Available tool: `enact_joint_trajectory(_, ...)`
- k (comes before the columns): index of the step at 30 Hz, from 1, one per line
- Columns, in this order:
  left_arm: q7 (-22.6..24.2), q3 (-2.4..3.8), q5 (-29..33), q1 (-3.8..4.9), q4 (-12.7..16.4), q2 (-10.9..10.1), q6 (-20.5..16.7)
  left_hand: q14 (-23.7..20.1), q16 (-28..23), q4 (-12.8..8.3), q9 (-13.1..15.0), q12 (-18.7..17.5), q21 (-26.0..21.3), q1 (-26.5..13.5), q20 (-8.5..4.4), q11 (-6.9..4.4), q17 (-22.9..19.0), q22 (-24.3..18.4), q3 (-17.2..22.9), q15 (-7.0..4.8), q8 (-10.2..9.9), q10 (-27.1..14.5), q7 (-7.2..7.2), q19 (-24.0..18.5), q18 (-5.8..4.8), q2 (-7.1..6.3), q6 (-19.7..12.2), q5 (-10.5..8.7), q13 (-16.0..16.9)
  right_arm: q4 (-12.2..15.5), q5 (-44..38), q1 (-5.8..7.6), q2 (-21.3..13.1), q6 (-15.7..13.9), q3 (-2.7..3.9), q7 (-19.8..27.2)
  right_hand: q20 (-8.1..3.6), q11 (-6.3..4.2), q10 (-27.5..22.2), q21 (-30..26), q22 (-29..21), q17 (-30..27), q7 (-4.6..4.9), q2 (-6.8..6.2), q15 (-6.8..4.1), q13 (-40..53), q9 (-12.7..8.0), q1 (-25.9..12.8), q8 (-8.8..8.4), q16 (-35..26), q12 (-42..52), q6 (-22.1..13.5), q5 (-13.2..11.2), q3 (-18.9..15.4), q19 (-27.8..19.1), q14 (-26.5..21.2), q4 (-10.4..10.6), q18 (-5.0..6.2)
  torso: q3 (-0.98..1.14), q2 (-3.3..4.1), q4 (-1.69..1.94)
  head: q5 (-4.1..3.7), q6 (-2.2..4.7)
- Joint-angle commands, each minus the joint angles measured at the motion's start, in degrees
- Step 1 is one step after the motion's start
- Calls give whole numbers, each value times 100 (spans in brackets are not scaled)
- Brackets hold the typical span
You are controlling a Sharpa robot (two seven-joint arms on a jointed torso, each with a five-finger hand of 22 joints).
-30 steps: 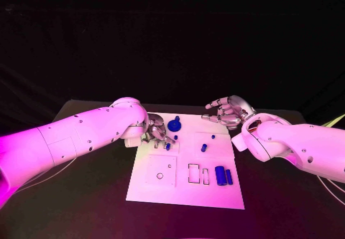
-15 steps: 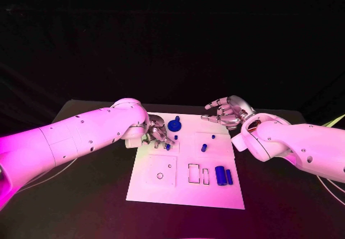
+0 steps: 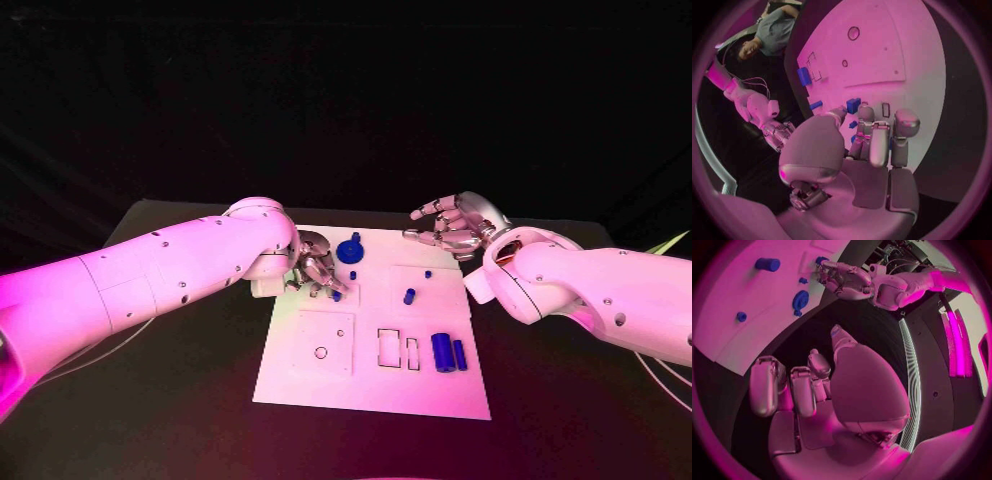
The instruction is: Assemble the parts on the task board
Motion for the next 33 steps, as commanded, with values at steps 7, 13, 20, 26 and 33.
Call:
enact_joint_trajectory(7, 31, -18, 40, -1, -7, 27, 66, 159, 116, 23, 112, 58, 133, 101, 0, -43, 589, 111, -146, -37, -26, -50, -16, 40, -176, -14, 57, 24, 24, -20, -12, -1, 34, 34, 1, 8, 5, -12, -143, -68, 627, 778, 11, 63, -51, -28, 53, -62, 125, -62, -41, 1, 30, 60, -89, 341, 17, 140, -1, 4, 3, 0, -13)
enact_joint_trajectory(13, 32, -25, 43, -1, -14, 29, 71, 159, 116, 23, 112, 58, 133, 101, 0, -43, 589, 111, -146, -37, -26, -50, -16, 40, -176, -14, 57, 24, 24, -24, -12, -1, 39, 37, 1, 10, 5, -12, -143, -68, 627, 778, 11, 63, -51, -28, 53, -62, 125, -62, -41, 1, 30, 60, -89, 341, 17, 140, -1, 3, -1, -1, -21)
enact_joint_trajectory(20, 46, -29, 56, -2, -24, 32, 42, 168, 128, 17, 204, 70, 152, 314, -12, -74, 609, 135, 27, -61, 9, -32, -51, 40, -178, 82, 75, 31, 40, -29, -12, -2, 44, 45, 1, 11, 5, -12, -143, -68, 627, 778, 11, 63, -51, -28, 53, -62, 125, -62, -41, 1, 30, 60, -89, 341, 17, 140, 0, 3, -1, -6, -23)
enact_joint_trajectory(26, 65, -30, 83, -2, -27, 21, 6, 186, 153, -49, 429, 92, 193, 742, -50, -122, 646, 204, 605, -108, 91, 6, -100, 60, -189, 131, 30, 27, 76, -36, -12, -2, 45, 60, 1, 9, 4, -14, -137, -77, 622, 777, 9, 72, -52, -24, 55, -65, 138, -63, -33, 2, 29, 65, -91, 342, 16, 142, 2, 1, -2, -7, -30)
enact_joint_trajectory(33, 91, -31, 178, -3, -26, -10, -55, 212, 187, -465, 879, 89, 254, 817, -57, -129, 701, 299, 2107, -109, 248, 79, -92, 83, -204, -133, -103, 5, 81, -49, -12, -4, 49, 92, 0, 1, 4, -14, -137, -77, 622, 777, 9, 72, -52, -24, 55, -65, 138, -63, -33, 2, 29, 65, -91, 342, 16, 142, 0, -1, -1, -6, -32)
